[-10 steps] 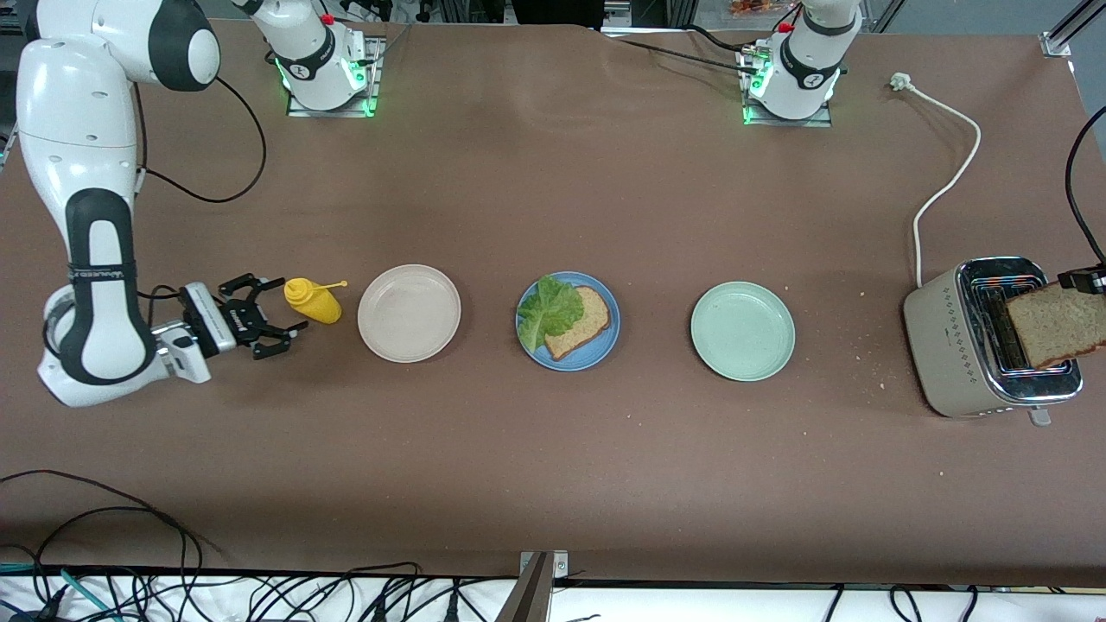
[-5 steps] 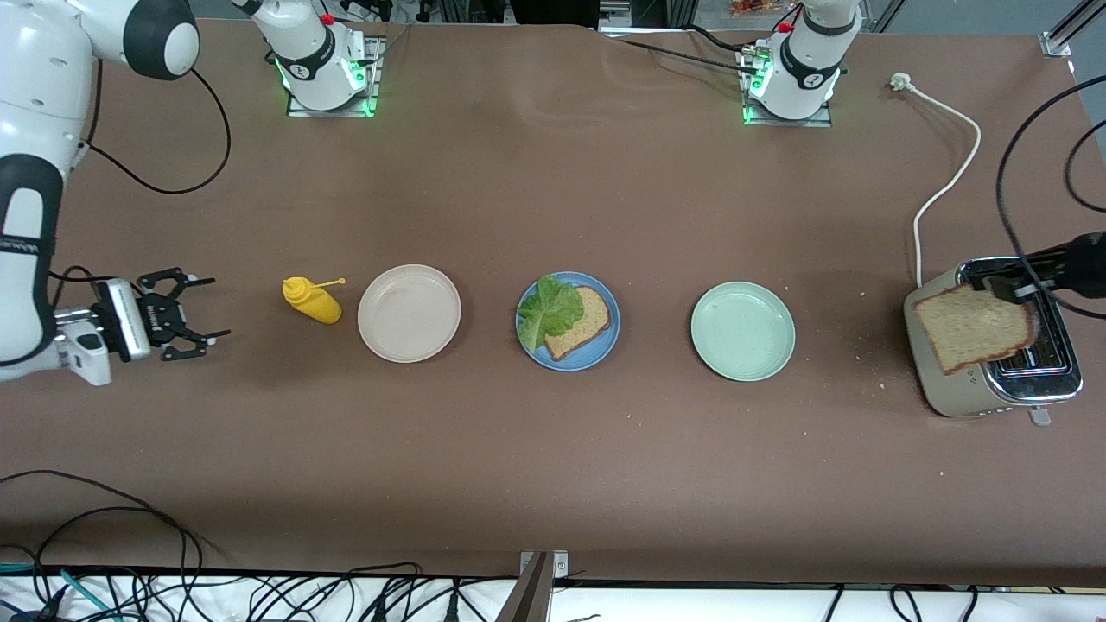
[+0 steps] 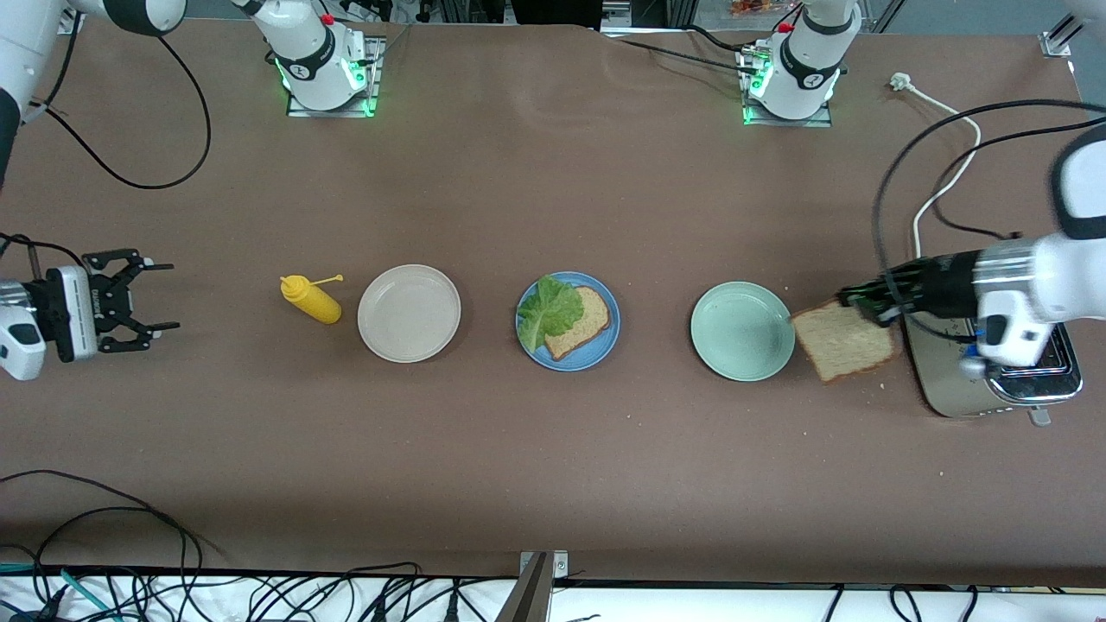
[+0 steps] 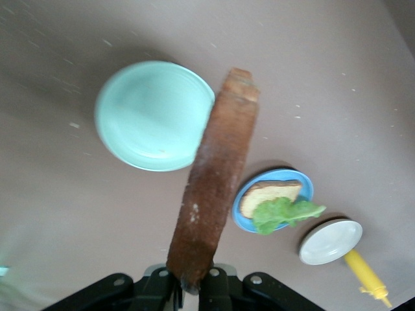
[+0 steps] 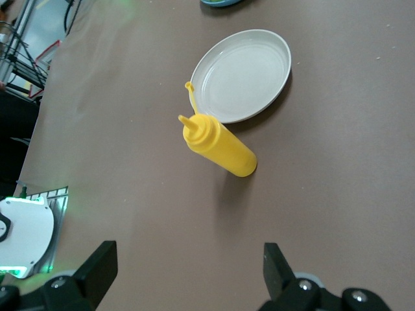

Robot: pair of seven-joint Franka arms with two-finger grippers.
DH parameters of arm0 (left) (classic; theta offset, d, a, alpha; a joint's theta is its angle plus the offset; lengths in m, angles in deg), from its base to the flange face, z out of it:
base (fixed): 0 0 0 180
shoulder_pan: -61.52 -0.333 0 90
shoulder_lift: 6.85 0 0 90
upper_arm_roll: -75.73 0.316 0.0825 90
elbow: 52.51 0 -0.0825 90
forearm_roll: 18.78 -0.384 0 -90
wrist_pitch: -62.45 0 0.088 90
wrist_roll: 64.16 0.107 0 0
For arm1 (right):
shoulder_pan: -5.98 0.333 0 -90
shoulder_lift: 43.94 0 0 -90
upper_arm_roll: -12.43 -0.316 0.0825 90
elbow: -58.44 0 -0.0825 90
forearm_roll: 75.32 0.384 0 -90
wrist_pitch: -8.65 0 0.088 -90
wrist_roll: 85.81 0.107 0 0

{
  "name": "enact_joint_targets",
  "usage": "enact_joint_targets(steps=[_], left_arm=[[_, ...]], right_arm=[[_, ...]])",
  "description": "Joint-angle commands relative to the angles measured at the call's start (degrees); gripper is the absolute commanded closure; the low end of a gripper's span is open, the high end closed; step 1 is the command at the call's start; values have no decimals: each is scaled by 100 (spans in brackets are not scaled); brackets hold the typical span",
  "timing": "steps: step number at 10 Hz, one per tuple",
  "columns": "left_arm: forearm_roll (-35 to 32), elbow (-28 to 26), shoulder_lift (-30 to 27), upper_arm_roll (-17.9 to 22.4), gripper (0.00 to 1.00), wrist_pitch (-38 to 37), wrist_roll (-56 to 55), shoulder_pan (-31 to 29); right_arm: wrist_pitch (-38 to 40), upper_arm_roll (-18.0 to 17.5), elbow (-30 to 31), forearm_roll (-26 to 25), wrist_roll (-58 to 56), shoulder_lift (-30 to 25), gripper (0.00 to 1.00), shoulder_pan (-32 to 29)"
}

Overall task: Make sandwich in blue plate with both arms
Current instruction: 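Lift the toast from the toaster with the left gripper toward the blue plate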

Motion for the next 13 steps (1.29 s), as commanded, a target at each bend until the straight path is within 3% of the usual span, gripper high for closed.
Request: enact_joint_targets(steps=[1, 2, 4, 8, 11, 13], left_arm=[[211, -791, -106, -935, 100, 1458, -1027, 21], [211, -1089, -89, -1296, 100, 2117, -1318, 39], [211, -1573, -53, -1466, 100, 3365, -1846, 615], [158, -1952, 403, -1466, 100, 5064, -2182, 1645], [114, -2251, 650, -1449, 100, 5769, -2103, 2217], [114, -2436, 711, -1458, 100, 5964, -2024, 2411]], right_arm=[[-15, -266, 275, -994, 1373, -1035, 0, 152], [-198, -556, 467, -1441, 1839, -1395, 0, 152], [-585, -1206, 967, -2407, 3121, -2186, 0, 144], [-1428, -1516, 2198, -2834, 5336, -3207, 0, 152], [-2184, -1937, 2990, -3220, 7486, -3823, 0, 144], [-2282, -2114, 3097, -3256, 9313, -3956, 0, 144]])
